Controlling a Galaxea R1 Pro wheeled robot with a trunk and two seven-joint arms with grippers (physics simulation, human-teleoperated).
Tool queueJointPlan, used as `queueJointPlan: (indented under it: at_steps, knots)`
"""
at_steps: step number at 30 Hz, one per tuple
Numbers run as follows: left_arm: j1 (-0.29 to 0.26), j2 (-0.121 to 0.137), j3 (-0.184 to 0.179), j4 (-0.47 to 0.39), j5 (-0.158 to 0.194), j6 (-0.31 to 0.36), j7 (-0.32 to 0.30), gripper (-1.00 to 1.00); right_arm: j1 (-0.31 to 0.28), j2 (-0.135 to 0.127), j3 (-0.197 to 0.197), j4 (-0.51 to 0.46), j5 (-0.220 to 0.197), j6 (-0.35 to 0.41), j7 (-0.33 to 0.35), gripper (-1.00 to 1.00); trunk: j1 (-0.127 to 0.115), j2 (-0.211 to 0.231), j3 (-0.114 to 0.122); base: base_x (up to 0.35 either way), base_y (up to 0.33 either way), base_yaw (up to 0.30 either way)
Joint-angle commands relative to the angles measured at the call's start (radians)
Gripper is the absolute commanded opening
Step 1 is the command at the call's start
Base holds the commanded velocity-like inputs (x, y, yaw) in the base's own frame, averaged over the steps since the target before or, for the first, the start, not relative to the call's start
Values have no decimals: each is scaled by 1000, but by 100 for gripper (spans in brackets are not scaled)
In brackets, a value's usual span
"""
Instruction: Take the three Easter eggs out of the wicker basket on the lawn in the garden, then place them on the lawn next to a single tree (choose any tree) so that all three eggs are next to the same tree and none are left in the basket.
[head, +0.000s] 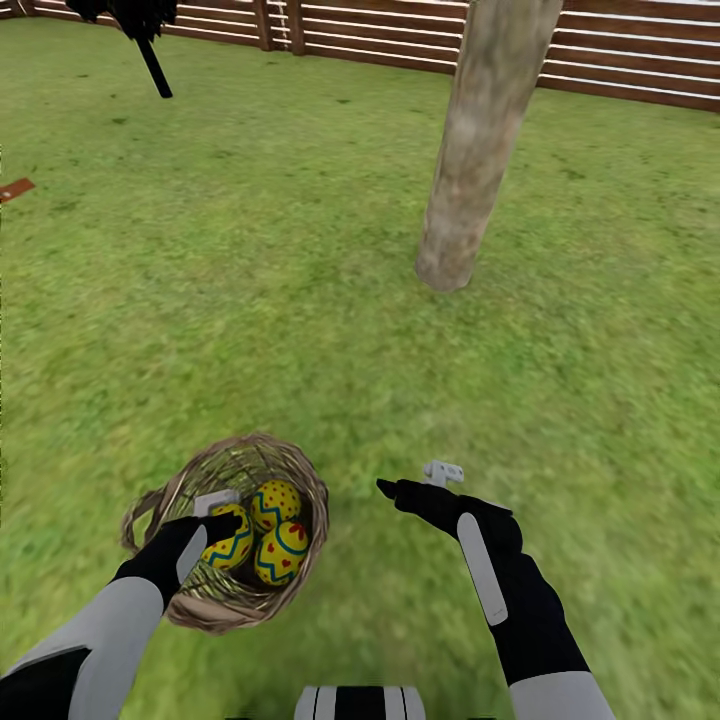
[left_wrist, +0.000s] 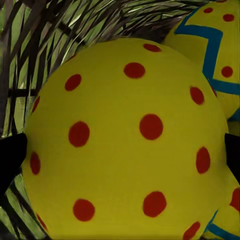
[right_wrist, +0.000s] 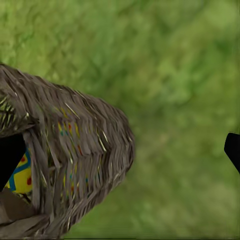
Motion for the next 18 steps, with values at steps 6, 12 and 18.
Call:
queueJointPlan:
  at_steps: [6,12,18]
  knots:
    - [0,-2,4,-2,1,6,2,-100,0,0,9,-1,5,5,6,100,-24,42,18,-34,0,0]
    - [0,-1,4,-3,1,5,-1,-100,0,0,10,-1,5,5,6,100,-47,84,37,-49,-46,0]
    - [0,-1,3,-11,1,4,-1,-100,0,0,10,-1,4,5,6,100,-70,126,56,-57,-58,0]
